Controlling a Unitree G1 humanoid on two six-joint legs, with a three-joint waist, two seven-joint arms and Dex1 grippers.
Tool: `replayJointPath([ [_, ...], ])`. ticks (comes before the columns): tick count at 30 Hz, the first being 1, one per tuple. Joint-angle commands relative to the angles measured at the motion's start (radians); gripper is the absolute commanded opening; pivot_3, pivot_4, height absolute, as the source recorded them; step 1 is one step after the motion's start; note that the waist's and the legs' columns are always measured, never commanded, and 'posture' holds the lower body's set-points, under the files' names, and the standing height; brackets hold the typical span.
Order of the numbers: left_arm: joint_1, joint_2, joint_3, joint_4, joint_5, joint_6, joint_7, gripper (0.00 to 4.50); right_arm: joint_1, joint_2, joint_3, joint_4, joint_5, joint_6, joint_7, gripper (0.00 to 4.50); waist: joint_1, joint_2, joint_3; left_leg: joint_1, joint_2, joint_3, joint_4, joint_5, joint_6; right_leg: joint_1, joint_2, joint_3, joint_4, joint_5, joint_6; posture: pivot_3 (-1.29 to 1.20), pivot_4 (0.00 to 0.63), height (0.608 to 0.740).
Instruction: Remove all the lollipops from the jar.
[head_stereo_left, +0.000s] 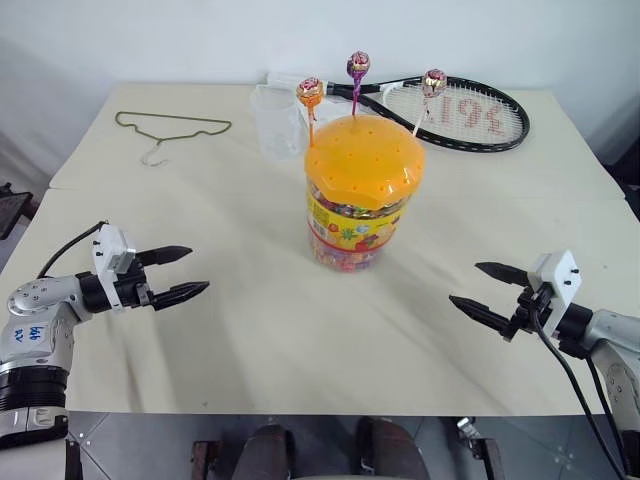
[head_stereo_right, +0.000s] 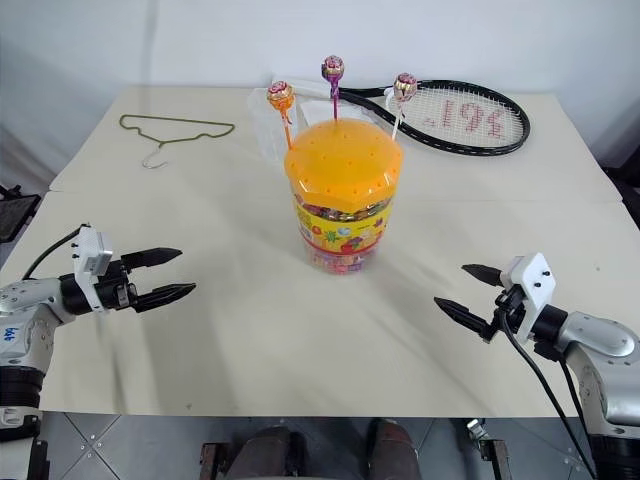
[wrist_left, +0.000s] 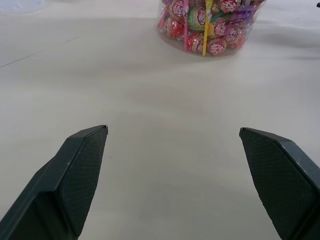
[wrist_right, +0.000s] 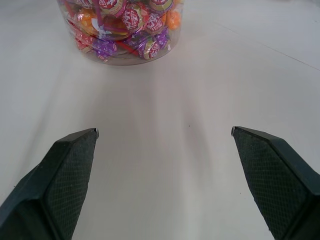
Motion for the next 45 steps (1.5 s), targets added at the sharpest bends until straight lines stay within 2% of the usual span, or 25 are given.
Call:
replayJointPath([
  [1,-0.039,0.004,0.031,0.008,-0.013,-0.011,0.002,4.50,-0.006,-0.015,-0.026,-0.031,0.019,-0.002,-0.007,4.47,0.002,0.000,0.000,0.000,0.000,0.000,0.000,0.000,0.000,0.000,0.000,0.000,0.000,0.000,0.000,0.00,0.150,0.740],
  [6,-0.049,-0.001,0.051,-0.001,-0.047,0.073,0.050,4.50,-0.008,-0.020,-0.030,-0.035,0.026,0.005,-0.006,4.47,0.000,0.000,0.000,0.000,0.000,0.000,0.000,0.000,0.000,0.000,0.000,0.000,0.000,0.000,0.000,0.00,0.150,0.740],
  [13,-0.050,0.057,0.060,-0.117,-0.070,0.201,0.044,4.50,0.005,-0.038,-0.058,-0.068,0.056,0.028,0.002,4.47,-0.001,0.000,0.000,0.000,0.000,0.000,0.000,0.000,0.000,0.000,0.000,0.001,0.000,0.000,0.000,0.00,0.150,0.740],
  [19,-0.195,0.058,-0.003,-0.123,-0.029,0.150,0.020,4.50,0.022,-0.085,-0.151,-0.197,0.192,0.129,0.012,4.47,0.008,0.000,0.000,0.000,0.000,0.000,0.000,0.000,0.000,0.000,0.000,0.001,0.000,0.000,0.000,0.00,0.150,0.740],
  [24,-0.340,-0.011,-0.070,-0.139,-0.033,0.180,0.028,4.50,0.015,-0.129,-0.230,-0.270,0.315,0.222,0.014,4.47,0.006,0.000,0.000,0.000,-0.001,0.000,0.000,0.000,0.000,0.000,0.000,0.001,0.000,0.000,0.001,0.00,0.150,0.740],
  [29,-0.574,-0.134,-0.133,-0.020,-0.016,0.198,0.036,4.50,-0.051,-0.145,-0.229,-0.257,0.338,0.226,-0.001,4.47,0.006,-0.002,0.001,-0.001,-0.001,0.001,0.002,0.000,0.000,0.000,0.000,0.001,0.000,0.001,0.001,0.00,0.150,0.740],
  [34,-0.731,-0.209,-0.162,0.099,-0.009,0.221,0.008,4.50,-0.055,-0.157,-0.249,-0.296,0.370,0.258,-0.011,4.47,0.002,-0.002,0.001,-0.002,-0.001,0.002,0.001,0.000,0.000,-0.001,0.001,0.001,-0.001,0.001,0.001,0.00,0.150,0.740],
  [45,-0.857,-0.293,-0.153,0.273,0.001,0.151,-0.065,4.50,-0.095,-0.178,-0.355,-0.367,0.515,0.341,-0.108,4.47,0.006,-0.005,0.003,-0.003,-0.001,0.001,0.002,0.000,0.000,-0.001,0.001,0.001,-0.001,0.001,0.001,0.00,0.150,0.740],
])
